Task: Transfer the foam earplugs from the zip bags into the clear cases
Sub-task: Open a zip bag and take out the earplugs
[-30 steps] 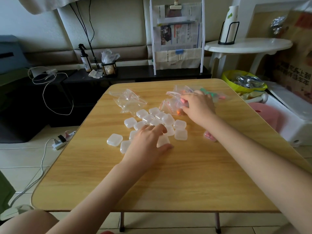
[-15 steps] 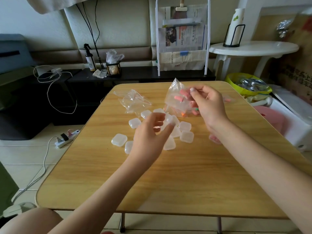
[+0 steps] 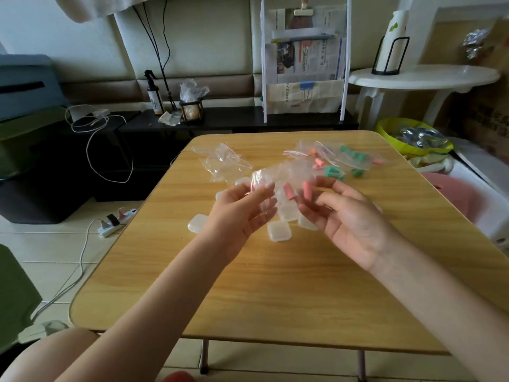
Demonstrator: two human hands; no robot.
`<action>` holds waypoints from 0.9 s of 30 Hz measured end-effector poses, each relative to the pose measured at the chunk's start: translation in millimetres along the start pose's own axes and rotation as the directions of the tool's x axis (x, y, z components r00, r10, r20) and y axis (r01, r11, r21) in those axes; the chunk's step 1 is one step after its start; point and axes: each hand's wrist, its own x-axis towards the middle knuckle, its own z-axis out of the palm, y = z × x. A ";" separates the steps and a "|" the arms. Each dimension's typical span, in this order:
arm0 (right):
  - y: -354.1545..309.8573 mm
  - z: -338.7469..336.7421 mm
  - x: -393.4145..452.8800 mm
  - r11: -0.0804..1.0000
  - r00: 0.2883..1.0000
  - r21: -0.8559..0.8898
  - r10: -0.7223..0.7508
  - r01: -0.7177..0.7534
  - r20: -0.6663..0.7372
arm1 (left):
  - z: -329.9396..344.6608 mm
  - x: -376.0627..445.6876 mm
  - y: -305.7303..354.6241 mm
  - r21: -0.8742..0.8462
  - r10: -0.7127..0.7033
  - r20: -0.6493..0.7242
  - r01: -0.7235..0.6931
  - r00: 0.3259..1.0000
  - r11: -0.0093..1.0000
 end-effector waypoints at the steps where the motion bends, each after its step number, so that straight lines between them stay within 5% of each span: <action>1: -0.6 -2.0 0.7 1.000 1.000 0.022 0.007 -0.007 -0.005 | -1.7 0.7 1.9 -0.037 -0.003 0.001 0.003 1.000 0.999; 4: 0.3 -4.7 3.9 1.000 0.996 0.002 0.024 -0.024 -0.083 | -5.5 0.7 7.6 -0.081 -0.013 0.028 0.015 1.000 0.997; 6: 5.1 -6.3 5.6 0.949 0.972 -0.315 -0.081 0.007 -0.222 | -7.7 0.5 9.2 -0.091 -0.025 0.003 0.025 1.000 0.996; 9: 9.6 -3.1 2.0 0.604 0.891 -0.785 -0.420 0.135 -0.170 | -8.6 -0.5 9.7 -0.131 -0.060 -0.044 0.054 0.997 0.990; 15: 17.4 17.8 -12.4 0.480 0.867 -0.760 -0.450 0.437 0.214 | -0.3 -5.3 5.8 -0.025 -0.048 -0.075 0.047 0.996 0.999; 27: 19.8 19.4 -13.6 0.492 0.889 -0.753 -0.366 0.437 0.276 | 8.6 -14.0 -2.6 0.015 -0.096 0.082 0.096 0.992 0.995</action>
